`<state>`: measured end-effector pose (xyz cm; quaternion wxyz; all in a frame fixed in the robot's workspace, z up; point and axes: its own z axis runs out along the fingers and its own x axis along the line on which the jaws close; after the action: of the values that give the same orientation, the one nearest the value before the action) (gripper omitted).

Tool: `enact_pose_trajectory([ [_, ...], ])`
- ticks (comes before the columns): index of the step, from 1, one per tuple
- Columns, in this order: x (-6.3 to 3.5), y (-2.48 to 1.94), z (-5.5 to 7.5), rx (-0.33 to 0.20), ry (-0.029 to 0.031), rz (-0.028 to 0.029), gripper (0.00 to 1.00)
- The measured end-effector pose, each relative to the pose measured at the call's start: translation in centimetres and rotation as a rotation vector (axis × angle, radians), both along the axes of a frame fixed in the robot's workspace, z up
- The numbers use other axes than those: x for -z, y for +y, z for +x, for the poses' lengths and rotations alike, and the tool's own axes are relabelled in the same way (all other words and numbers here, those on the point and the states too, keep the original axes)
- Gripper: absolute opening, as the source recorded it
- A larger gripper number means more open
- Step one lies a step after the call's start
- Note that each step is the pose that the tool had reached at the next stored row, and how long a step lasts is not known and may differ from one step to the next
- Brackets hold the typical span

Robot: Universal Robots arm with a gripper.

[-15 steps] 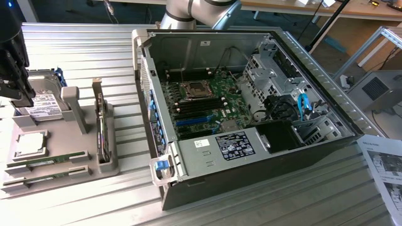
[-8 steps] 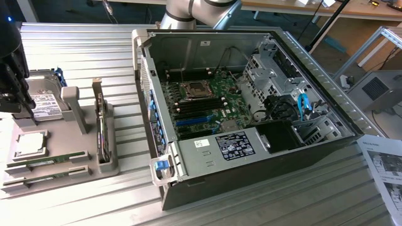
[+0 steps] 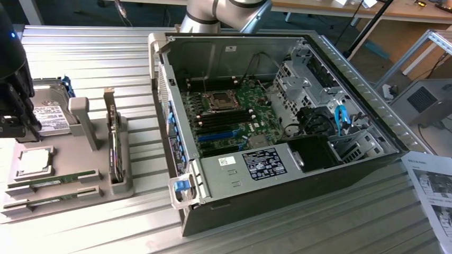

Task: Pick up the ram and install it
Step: 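Pick up the ram and move it above insertion slot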

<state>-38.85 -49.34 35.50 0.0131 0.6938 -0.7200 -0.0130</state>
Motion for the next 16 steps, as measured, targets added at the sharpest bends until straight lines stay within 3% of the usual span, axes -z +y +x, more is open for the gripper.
enact_pose_trajectory([
  [7,0.15,-0.11,0.0,0.000,0.0000,0.0000,0.24],
  [16,1.17,-0.31,0.0,0.000,-0.0001,0.0001,0.24],
])
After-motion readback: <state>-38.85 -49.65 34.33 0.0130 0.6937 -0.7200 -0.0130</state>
